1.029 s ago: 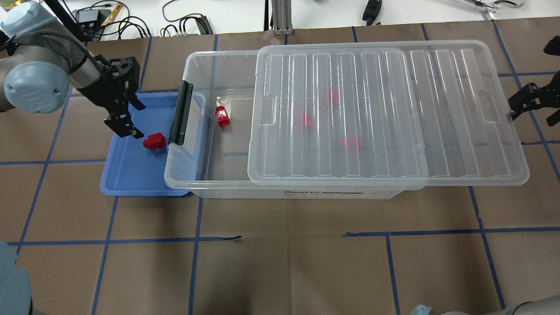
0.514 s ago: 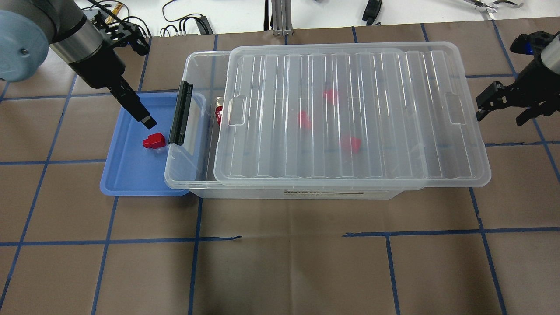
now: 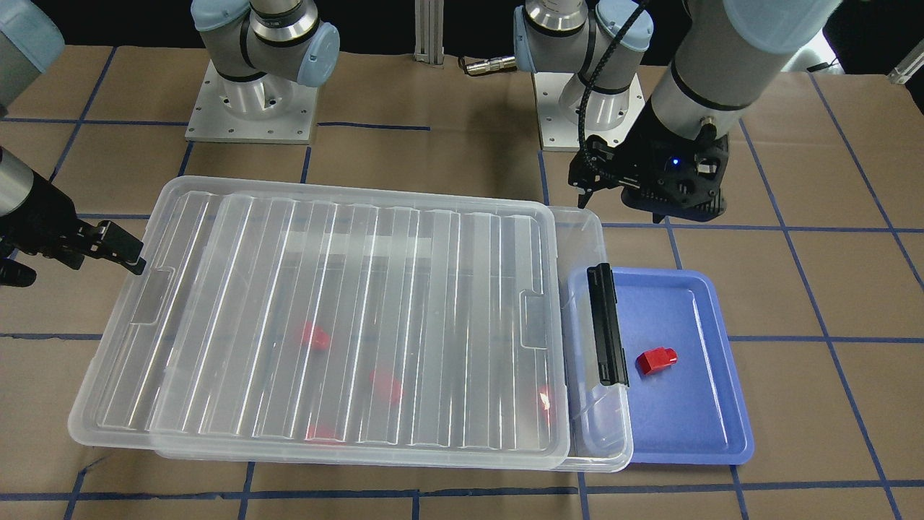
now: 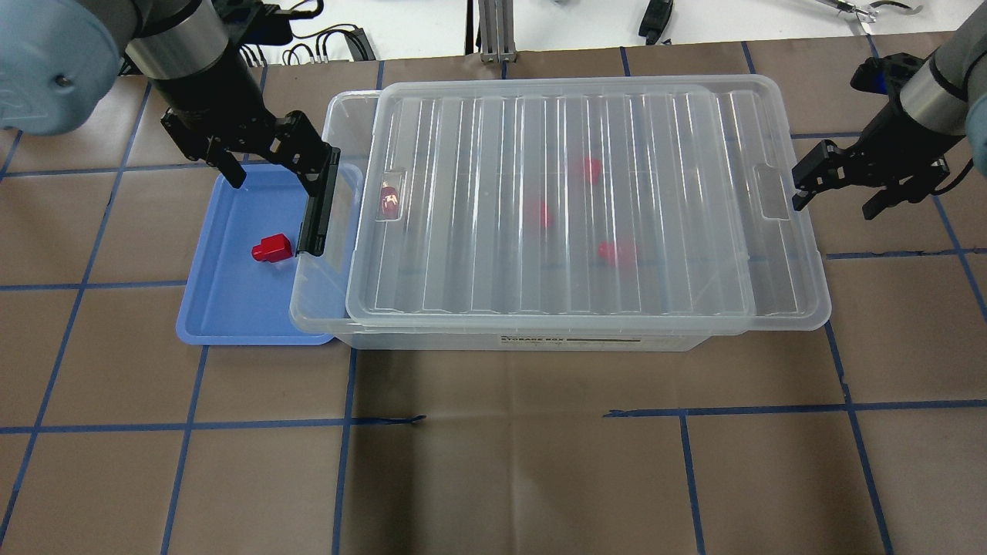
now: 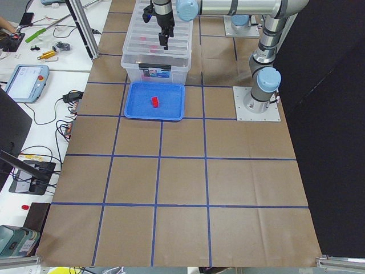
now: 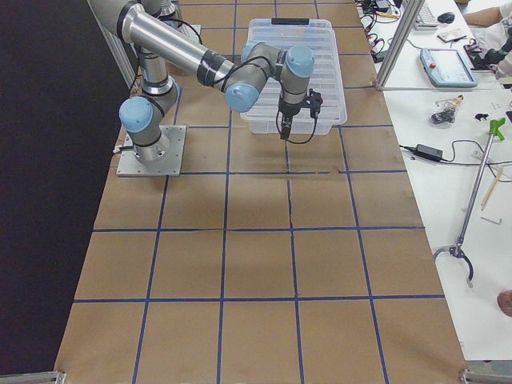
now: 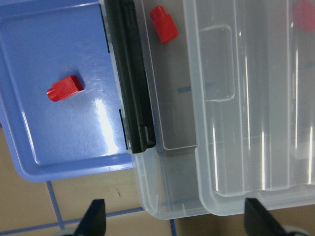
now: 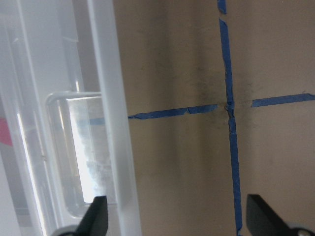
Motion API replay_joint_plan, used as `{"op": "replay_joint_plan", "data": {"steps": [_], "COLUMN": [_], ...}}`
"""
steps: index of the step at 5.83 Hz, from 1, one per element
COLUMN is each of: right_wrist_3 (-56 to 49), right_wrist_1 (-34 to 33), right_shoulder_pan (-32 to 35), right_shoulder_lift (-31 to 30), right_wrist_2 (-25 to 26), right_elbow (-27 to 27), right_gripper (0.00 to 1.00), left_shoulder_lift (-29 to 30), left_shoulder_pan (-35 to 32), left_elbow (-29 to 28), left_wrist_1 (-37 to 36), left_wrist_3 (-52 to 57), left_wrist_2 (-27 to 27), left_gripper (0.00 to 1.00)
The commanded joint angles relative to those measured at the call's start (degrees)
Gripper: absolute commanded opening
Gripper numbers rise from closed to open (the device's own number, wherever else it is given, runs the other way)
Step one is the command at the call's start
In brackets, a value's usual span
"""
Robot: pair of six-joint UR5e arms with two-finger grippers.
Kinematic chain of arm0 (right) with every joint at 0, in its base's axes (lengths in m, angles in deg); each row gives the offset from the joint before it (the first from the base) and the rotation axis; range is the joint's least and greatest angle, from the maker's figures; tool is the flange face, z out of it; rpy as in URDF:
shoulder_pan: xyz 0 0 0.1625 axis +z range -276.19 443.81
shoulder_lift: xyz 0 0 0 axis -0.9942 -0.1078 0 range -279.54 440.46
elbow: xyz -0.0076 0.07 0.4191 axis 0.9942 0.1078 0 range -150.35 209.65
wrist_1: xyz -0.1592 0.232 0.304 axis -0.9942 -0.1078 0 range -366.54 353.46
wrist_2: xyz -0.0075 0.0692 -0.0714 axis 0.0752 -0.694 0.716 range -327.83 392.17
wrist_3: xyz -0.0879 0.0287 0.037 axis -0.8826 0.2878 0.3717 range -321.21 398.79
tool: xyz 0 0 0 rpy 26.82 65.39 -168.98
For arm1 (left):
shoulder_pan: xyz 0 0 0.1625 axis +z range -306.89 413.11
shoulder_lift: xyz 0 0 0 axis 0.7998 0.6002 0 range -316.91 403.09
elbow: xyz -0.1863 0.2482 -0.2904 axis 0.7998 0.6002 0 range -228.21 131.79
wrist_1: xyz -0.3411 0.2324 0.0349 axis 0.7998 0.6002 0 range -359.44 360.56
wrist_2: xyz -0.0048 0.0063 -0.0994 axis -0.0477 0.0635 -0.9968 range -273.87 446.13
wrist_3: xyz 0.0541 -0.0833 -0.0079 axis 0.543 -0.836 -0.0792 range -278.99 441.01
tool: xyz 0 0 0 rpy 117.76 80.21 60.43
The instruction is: Place red block in blue tray from box
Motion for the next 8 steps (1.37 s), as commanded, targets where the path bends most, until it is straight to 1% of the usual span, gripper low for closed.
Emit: {"op": "replay_joint_plan", "data": {"steps": [1, 2, 3, 5, 6, 8], "right_wrist_3": [0.58, 1.89, 12.26, 25.92, 26.33, 25.54], "right_wrist_1": [0.23, 0.32, 2.84, 7.93, 8.57, 10.15], "right_shoulder_pan": [1.04, 4.35, 10.30, 19.72, 21.85, 21.00], "right_shoulder_lift": [-1.72, -3.48, -5.24, -4.99, -4.82, -5.25], "right_wrist_2": [0.00, 0.27, 0.88, 1.50, 5.24, 5.63], "right_elbow": [1.63, 3.30, 5.84, 11.02, 11.92, 11.84], "right_gripper": [1.00, 1.00, 1.00, 1.00, 1.00, 1.00], "left_shoulder_lift": [0.28, 0.20, -0.76, -1.64, -1.12, -1.21], "left_shoulder_pan": [-1.92, -1.84, -1.14, -1.39, -1.48, -1.48], "left_elbow": [-5.22, -4.37, -4.28, -4.28, -4.19, -4.19], "left_wrist_1": [1.72, 0.95, 1.55, 1.65, 1.12, 0.77], "left_wrist_3": [-9.93, -9.85, -8.98, -8.88, -8.80, -8.53], "left_wrist_2": [0.69, 1.13, 3.05, 3.24, 3.16, 3.16], "left_gripper": [0.98, 0.98, 0.98, 0.98, 0.98, 0.98]}}
